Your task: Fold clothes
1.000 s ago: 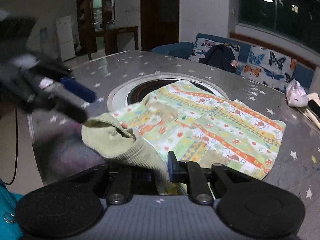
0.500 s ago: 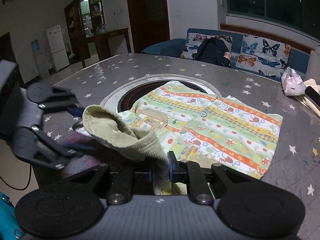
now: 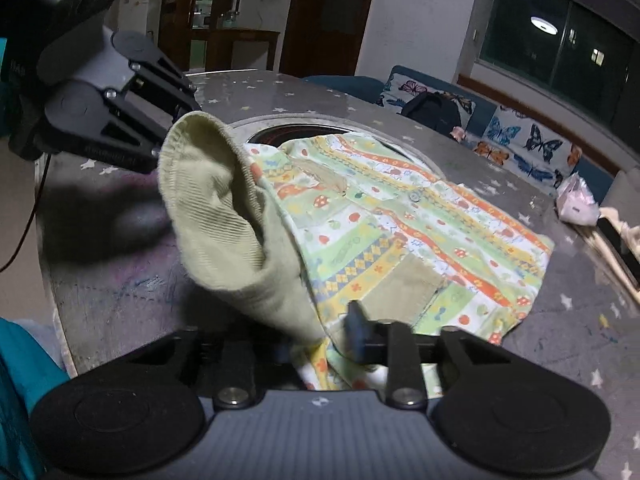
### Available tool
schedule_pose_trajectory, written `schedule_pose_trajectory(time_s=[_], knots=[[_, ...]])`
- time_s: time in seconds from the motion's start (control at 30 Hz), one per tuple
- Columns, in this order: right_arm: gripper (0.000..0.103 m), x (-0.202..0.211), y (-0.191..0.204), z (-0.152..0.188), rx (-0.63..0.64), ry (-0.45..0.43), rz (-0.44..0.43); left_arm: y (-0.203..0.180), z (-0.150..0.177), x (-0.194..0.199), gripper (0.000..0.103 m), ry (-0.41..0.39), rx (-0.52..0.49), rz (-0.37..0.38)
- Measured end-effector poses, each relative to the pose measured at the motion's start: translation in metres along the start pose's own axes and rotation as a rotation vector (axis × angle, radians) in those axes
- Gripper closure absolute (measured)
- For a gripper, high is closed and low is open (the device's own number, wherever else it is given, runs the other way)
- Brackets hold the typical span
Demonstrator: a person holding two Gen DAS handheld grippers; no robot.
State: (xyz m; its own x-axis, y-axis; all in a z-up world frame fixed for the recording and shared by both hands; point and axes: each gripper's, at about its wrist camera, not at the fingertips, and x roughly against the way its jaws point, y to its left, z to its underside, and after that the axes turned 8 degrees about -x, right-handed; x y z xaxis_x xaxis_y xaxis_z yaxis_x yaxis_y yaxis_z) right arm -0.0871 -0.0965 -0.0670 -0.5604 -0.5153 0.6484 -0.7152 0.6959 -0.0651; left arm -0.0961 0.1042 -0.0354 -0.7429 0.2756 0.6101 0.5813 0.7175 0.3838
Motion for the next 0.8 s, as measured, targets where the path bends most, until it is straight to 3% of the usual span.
schedule_pose_trajectory(time_s=[0.13, 0.33, 0.8], knots=[[0.094, 0.019, -0.011, -0.020, -0.036, -0.057, 0.011, 0.008, -0.015, 0.013, 0.095, -0.047, -0.012, -0.040], [0.095, 0.061, -0.014, -0.046, -0.030, -0.114, -0.020, 0.020, -0.027, 0.045, 0.095, -0.103, 0.031, -0.012], [0.095, 0.121, 0.021, -0.041, 0.028, 0.038, -0.190, -0.014, -0.007, 0.114, 0.095, -0.082, -0.006, 0.176]])
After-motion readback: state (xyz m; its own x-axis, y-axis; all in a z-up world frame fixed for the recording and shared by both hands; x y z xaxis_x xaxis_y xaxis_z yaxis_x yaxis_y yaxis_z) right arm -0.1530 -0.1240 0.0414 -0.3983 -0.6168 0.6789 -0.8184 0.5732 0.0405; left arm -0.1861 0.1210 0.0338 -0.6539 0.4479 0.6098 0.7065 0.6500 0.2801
